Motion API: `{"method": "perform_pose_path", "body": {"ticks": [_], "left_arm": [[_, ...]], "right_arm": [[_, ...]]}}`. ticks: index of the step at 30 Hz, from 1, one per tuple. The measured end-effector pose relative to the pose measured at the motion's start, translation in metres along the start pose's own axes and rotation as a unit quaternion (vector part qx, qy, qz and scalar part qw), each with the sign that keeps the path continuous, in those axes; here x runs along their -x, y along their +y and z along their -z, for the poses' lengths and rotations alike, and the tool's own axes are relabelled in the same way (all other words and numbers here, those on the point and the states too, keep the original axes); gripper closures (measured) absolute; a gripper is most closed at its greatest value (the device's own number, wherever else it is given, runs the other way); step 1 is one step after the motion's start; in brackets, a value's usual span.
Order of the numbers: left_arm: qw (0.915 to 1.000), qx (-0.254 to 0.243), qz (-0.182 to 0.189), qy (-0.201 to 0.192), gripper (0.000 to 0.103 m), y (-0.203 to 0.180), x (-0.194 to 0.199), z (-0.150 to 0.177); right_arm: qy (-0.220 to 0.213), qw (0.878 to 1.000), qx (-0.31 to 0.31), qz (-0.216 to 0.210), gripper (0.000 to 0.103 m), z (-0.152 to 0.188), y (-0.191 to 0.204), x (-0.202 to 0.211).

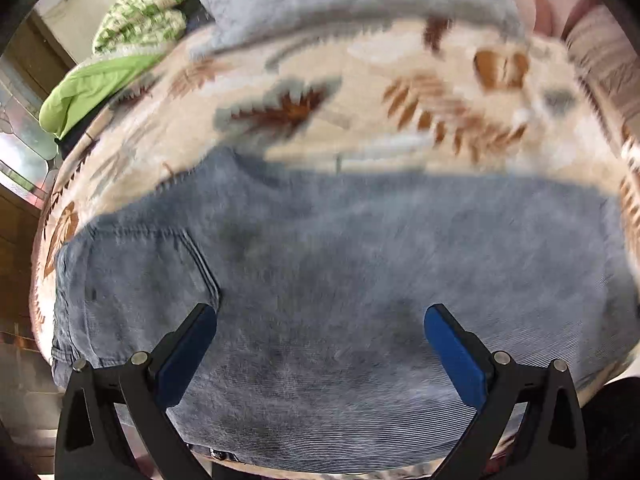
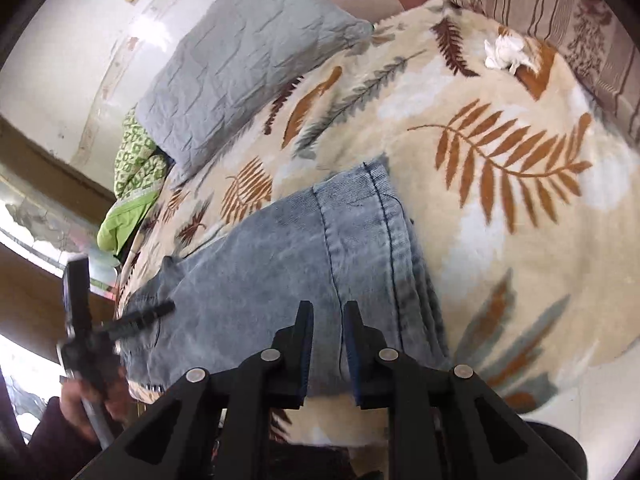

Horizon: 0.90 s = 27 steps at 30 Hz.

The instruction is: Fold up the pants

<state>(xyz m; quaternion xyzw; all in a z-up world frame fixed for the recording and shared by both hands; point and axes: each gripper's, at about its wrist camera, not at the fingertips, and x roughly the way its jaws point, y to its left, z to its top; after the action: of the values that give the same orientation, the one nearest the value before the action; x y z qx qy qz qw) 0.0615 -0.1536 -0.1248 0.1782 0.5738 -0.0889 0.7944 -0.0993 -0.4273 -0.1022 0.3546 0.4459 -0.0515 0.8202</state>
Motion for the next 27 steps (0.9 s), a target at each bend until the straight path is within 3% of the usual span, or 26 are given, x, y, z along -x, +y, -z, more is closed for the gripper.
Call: {"method": "perform_pose_path", "body": {"ticks": [2, 3, 9, 10, 12, 14, 17, 21, 27], "left_arm": [[0.9989, 0.000, -0.015, 0.043, 0.000, 0.000, -0.020, 0.004], [0.9992, 0.013, -0.008, 0.038, 0.000, 0.003, -0.019, 0.005], [0.9993, -0.003, -0.029, 0.021, 0.000, -0.005, -0.008, 0.002], [0.9996, -0.002, -0.025, 0.014, 0.000, -0.008, -0.003, 0.000], [0.9998, -0.006, -0.021, -0.004, 0.000, -0.017, 0.011, -0.006], [0.9993, -0.015, -0.012, -0.033, 0.000, -0.033, 0.032, -0.016], [0.9946, -0.039, -0.002, -0.096, 0.000, -0.063, 0.072, -0.032], [0.9740, -0.078, 0.033, -0.210, 0.000, -0.113, 0.147, -0.047], [0.9383, -0.100, 0.097, -0.316, 0.000, -0.148, 0.236, -0.041]], "right_arm": [[0.059, 0.998, 0.005, 0.005, 0.085, 0.001, 0.005, -0.029], [0.090, 0.996, 0.007, 0.014, 0.084, 0.005, 0.004, -0.044], [0.076, 0.997, -0.001, -0.020, 0.085, 0.011, -0.004, -0.043], [0.064, 0.998, -0.009, -0.028, 0.085, 0.011, -0.007, -0.036], [-0.001, 0.999, 0.002, -0.046, 0.083, 0.013, -0.005, -0.007], [-0.060, 0.994, 0.018, -0.094, 0.083, 0.023, -0.002, 0.028], [-0.105, 0.987, 0.033, -0.115, 0.083, 0.040, 0.000, 0.075], [-0.156, 0.980, 0.059, -0.104, 0.083, 0.052, 0.006, 0.150], [-0.215, 0.971, 0.089, -0.045, 0.083, 0.064, 0.024, 0.230]]}}
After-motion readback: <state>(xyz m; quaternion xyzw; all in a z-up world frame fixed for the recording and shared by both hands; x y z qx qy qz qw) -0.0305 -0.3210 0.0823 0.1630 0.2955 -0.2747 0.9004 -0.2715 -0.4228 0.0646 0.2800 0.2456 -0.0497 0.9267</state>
